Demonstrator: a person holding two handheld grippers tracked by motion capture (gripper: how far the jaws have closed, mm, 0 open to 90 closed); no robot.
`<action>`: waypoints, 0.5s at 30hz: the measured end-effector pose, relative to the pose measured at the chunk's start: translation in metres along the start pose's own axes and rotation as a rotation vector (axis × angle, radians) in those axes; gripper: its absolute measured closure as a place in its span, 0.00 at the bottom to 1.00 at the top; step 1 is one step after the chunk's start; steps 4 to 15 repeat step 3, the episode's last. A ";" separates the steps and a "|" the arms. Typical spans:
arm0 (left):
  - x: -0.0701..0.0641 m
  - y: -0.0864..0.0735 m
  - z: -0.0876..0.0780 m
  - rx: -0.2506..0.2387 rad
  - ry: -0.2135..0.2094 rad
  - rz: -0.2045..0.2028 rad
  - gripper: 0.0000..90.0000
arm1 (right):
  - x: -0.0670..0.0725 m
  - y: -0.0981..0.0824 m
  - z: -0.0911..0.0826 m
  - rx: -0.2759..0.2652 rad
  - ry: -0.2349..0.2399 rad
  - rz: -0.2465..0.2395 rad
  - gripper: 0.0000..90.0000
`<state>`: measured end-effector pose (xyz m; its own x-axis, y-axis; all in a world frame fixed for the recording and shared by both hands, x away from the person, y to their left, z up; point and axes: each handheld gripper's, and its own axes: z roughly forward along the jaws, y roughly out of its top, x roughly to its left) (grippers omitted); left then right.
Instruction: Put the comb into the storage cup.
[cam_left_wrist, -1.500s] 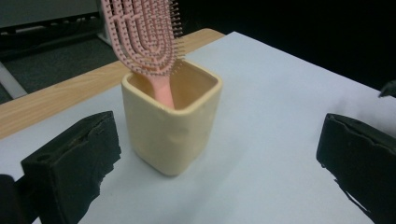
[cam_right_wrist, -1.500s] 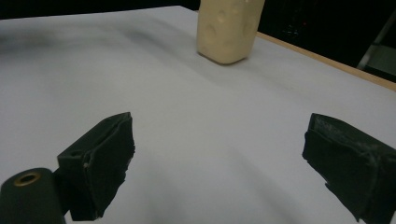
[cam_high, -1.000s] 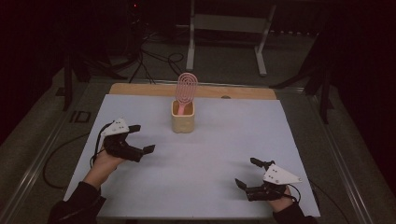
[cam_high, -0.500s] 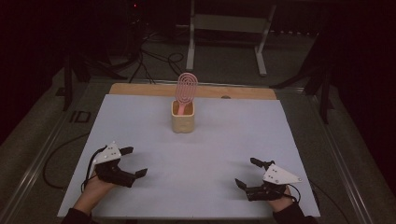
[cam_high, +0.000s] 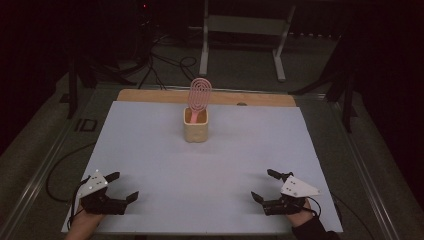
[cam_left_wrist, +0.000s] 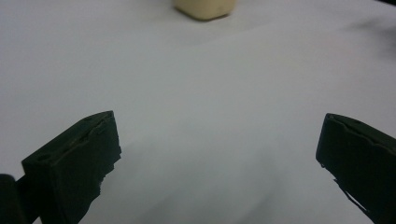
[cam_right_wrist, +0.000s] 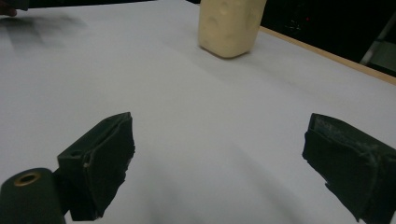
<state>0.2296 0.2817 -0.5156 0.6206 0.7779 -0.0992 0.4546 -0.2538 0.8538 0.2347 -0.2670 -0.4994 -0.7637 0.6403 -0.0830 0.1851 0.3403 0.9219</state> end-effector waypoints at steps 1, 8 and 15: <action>0.000 -0.001 0.000 0.001 0.015 0.001 0.00 | 0.000 0.000 0.000 -0.001 0.000 -0.001 0.09; 0.001 -0.001 0.000 0.006 0.031 -0.001 0.00 | -0.001 0.000 0.000 -0.001 -0.001 0.004 0.09; 0.001 -0.001 0.000 0.006 0.031 -0.001 0.00 | -0.001 0.000 0.000 -0.001 -0.001 0.004 0.09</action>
